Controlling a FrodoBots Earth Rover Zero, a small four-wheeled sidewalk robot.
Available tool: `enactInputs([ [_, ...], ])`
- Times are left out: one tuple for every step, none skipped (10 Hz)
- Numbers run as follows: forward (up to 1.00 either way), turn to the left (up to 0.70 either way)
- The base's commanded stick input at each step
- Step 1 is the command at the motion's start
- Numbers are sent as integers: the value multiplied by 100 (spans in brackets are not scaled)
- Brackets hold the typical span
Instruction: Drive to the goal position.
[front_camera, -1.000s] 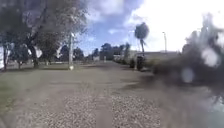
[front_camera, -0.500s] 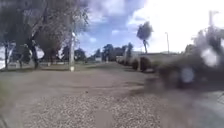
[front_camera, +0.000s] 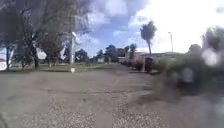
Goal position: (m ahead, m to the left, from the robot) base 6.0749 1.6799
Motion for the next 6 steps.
enactInputs([
  [70,0],
  [70,0],
  [70,0],
  [70,0],
  [70,0],
  [70,0],
])
